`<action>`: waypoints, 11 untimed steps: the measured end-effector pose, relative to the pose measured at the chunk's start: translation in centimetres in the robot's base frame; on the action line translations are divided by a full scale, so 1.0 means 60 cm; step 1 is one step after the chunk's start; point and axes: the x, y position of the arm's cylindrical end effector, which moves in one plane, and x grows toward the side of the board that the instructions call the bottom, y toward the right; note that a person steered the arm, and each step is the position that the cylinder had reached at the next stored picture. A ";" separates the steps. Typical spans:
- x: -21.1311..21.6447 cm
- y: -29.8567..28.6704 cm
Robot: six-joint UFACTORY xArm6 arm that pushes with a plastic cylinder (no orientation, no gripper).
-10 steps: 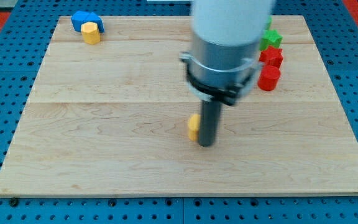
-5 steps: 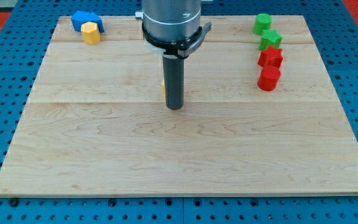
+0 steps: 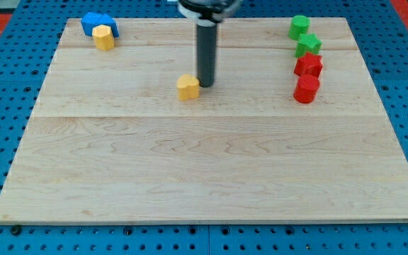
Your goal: Move the yellow heart to the bottom left of the yellow hexagon
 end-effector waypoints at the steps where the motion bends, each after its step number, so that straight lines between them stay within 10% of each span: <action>1: -0.010 -0.077; 3: 0.056 0.085; 6: 0.004 -0.215; 8: 0.083 -0.223; 11: -0.072 -0.339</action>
